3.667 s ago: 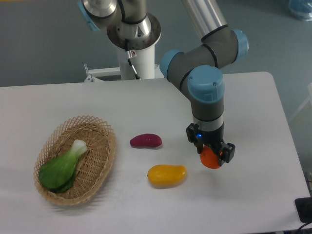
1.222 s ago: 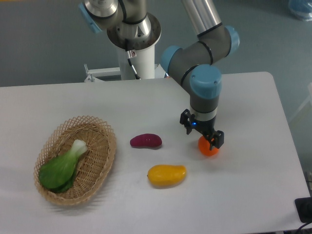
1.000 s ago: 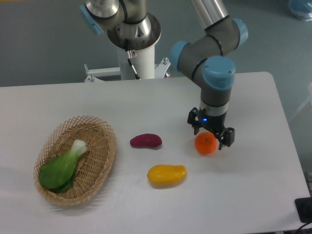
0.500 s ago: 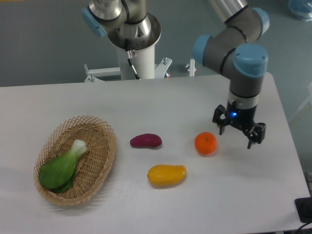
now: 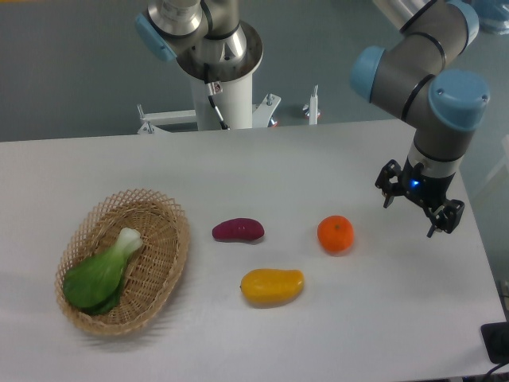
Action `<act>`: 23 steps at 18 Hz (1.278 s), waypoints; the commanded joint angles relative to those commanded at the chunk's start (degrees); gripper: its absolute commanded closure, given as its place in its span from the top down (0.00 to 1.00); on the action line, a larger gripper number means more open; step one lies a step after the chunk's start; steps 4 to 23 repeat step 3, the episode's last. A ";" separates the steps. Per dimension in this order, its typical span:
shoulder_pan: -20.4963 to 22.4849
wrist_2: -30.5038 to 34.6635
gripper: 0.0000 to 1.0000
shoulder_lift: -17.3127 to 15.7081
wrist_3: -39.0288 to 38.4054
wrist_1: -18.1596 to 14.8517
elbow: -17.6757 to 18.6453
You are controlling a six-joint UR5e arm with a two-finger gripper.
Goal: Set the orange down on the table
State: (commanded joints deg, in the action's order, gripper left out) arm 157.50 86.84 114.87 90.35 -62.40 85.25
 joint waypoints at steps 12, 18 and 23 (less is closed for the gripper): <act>0.00 0.09 1.00 0.00 0.00 0.09 0.35; 0.00 0.09 1.00 0.00 0.00 0.09 0.35; 0.00 0.09 1.00 0.00 0.00 0.09 0.35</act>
